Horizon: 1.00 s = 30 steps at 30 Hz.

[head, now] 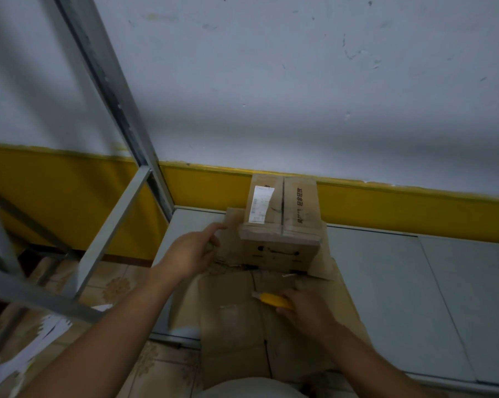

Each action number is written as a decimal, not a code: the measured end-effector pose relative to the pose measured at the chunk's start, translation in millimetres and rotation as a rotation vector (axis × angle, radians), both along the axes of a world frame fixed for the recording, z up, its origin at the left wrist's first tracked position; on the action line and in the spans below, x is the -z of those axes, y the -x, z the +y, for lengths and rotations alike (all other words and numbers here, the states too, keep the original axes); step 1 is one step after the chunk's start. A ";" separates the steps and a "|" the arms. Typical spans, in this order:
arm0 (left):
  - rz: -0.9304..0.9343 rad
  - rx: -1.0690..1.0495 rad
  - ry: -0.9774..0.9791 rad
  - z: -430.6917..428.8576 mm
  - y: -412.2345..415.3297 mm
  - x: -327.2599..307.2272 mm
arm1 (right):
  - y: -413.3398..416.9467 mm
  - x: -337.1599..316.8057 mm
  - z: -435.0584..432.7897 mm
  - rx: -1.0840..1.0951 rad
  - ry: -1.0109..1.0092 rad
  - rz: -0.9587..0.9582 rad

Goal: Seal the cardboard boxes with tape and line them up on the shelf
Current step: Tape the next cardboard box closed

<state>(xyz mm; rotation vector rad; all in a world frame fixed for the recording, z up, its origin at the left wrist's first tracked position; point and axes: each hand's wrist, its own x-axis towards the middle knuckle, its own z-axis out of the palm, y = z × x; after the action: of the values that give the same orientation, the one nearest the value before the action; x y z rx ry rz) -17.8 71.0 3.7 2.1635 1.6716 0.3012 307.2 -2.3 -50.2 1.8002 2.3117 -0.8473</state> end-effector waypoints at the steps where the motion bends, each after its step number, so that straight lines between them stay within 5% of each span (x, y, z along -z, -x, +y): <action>1: -0.021 -0.017 -0.003 -3.7 -1.0 10.3 | -4.5 6.7 -0.4 0.010 -0.018 -0.004; 7: -0.098 -0.011 0.026 -24.1 -9.6 54.2 | -14.4 43.5 -7.5 0.102 -0.090 0.077; 14: 0.108 0.078 -0.048 -37.7 -20.5 75.9 | -16.6 57.4 -10.1 0.127 -0.108 0.137; 25: 0.097 0.131 -0.190 -46.2 -25.0 67.4 | -20.3 54.9 -10.9 0.084 -0.141 0.140; 30: 0.046 0.086 -0.170 -48.5 -20.3 63.4 | -33.5 31.8 -6.1 0.211 -0.118 0.361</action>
<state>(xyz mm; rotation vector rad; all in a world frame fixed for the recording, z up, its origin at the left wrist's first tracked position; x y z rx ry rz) 2.5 22.5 -59.6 2.3758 1.6240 0.3850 340.7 -8.4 -82.0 2.1243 2.4531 -1.1765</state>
